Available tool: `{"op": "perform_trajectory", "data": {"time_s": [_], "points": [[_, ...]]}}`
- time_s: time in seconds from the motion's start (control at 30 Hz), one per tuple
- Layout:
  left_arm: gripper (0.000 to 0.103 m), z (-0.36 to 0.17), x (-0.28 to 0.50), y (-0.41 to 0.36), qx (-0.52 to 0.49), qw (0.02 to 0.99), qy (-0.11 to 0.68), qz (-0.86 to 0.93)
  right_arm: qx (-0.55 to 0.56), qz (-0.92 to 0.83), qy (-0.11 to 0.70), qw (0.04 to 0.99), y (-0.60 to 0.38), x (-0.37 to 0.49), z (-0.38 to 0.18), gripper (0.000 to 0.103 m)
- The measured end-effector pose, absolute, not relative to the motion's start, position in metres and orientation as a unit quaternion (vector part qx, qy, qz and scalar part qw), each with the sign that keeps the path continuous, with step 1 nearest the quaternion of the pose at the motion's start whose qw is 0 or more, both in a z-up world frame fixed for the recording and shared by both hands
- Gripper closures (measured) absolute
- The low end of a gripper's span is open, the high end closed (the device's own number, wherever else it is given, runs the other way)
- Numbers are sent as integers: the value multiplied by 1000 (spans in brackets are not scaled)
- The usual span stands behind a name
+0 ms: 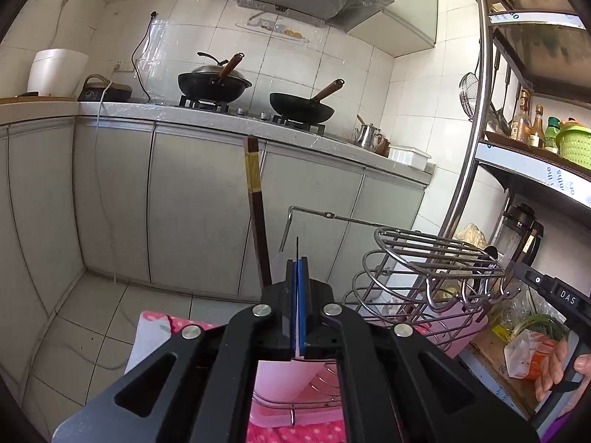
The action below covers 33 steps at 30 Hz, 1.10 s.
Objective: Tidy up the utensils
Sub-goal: 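Lift the gold-tipped chopstick with the right gripper into the pink cup while the left carries a thin utensil, then open both grippers over the pink cup to release the utensils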
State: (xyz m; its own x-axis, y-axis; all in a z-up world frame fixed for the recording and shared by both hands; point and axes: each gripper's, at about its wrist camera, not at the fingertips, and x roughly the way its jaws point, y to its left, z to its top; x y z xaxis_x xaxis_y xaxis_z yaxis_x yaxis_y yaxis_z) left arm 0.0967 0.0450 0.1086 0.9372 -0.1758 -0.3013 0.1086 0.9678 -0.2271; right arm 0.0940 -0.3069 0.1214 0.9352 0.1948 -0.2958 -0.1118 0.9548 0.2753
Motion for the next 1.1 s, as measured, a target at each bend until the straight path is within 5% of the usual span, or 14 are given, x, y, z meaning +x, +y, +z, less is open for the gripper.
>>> {"op": "perform_trajectory", "data": {"time_s": [0.23, 0.33, 0.4, 0.47, 0.57, 1.1], "points": [[103, 108, 103, 53, -122, 973, 186, -64, 134, 79, 170, 973, -312, 99, 130, 93], [103, 107, 106, 57, -133, 969, 199, -62, 141, 77, 173, 972, -316, 98, 130, 75], [101, 106, 108, 59, -143, 966, 209, -61, 145, 75, 173, 971, -318, 96, 130, 74], [79, 105, 109, 61, -150, 963, 216, -60, 145, 75, 174, 971, -319, 94, 131, 74], [63, 108, 104, 65, -161, 962, 211, -56, 152, 76, 177, 970, -322, 89, 132, 74], [60, 116, 45, 61, -155, 955, 242, -71, 156, 94, 262, 948, -303, 49, 110, 74]]}}
